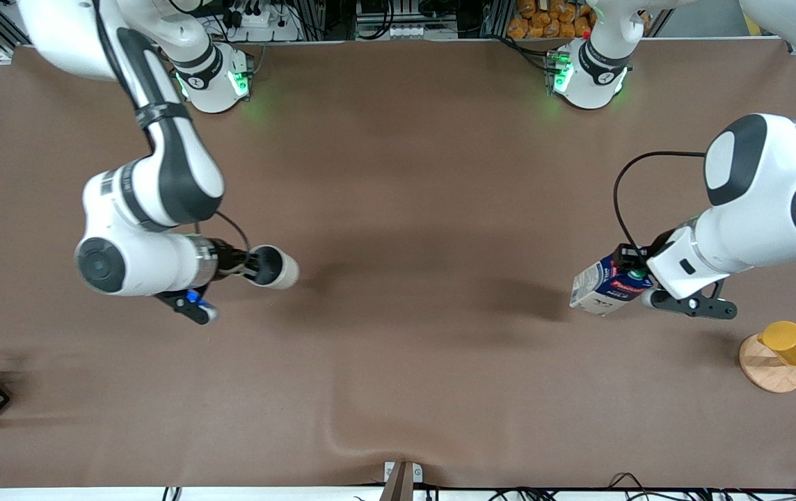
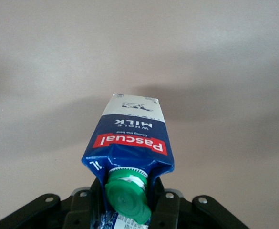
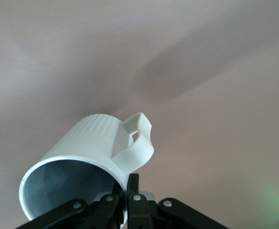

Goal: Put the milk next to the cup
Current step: 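Carry the mug and the milk carton toward the table's middle with both grippers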

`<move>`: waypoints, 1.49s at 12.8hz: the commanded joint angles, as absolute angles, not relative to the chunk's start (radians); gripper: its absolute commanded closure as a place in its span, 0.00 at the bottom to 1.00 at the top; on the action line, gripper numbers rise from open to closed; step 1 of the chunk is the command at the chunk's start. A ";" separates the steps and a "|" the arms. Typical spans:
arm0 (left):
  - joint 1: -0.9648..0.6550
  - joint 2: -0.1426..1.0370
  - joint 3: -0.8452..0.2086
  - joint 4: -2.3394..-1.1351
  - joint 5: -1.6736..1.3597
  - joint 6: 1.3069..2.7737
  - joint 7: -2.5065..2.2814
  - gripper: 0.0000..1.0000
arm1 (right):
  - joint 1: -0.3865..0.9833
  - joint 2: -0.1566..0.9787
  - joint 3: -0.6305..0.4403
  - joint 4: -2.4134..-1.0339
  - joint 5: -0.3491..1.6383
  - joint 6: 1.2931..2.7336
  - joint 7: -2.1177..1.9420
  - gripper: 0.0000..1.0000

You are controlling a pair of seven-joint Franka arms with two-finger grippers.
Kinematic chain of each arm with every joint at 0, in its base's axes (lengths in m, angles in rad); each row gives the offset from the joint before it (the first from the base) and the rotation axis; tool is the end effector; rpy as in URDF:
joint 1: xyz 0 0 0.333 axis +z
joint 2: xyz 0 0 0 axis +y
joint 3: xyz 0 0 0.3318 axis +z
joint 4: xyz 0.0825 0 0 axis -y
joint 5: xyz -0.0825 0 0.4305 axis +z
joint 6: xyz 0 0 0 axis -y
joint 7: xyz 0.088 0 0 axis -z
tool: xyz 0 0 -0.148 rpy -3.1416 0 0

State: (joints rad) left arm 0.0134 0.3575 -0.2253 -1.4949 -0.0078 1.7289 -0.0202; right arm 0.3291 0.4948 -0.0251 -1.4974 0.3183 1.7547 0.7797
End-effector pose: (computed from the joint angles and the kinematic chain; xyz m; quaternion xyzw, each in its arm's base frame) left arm 0.6858 -0.1315 0.4225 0.9934 -0.0900 -0.0619 0.0363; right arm 0.6647 0.2531 0.3260 -0.9428 0.2764 0.1750 0.0642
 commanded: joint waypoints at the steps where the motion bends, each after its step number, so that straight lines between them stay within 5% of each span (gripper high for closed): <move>1: -0.032 0.348 -0.229 -1.467 0.008 1.672 -0.029 0.60 | 0.460 0.527 -0.040 -1.493 0.351 1.886 0.986 1.00; 10: -0.112 0.336 -0.267 -1.462 0.009 1.594 -0.035 0.60 | 0.683 0.702 -0.040 -1.490 0.348 2.266 1.272 1.00; 11: -0.126 0.336 -0.267 -1.463 0.008 1.580 -0.038 0.60 | 0.684 0.704 -0.040 -1.491 0.348 2.266 1.273 0.90; 12: -0.139 0.336 -0.267 -1.462 0.009 1.559 -0.057 0.60 | 0.684 0.703 -0.040 -1.491 0.350 2.264 1.275 0.22; 13: -0.155 0.336 -0.267 -1.462 0.009 1.551 -0.084 0.60 | 0.684 0.701 -0.040 -1.491 0.345 2.264 1.272 0.00; 16: -0.224 0.344 -0.267 -1.460 0.008 1.539 -0.170 0.60 | 0.667 0.684 -0.043 -1.468 0.351 2.235 1.267 0.00; 19: -0.316 0.373 -0.267 -1.422 -0.002 1.539 -0.310 0.60 | 0.582 0.684 -0.044 -1.318 0.348 1.929 1.240 0.00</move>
State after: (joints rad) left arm -0.2682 0.3479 -0.2697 -1.4665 -0.0078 1.5564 -0.2418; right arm 0.6431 0.6922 -0.0534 -1.4089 0.3324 2.0791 1.2580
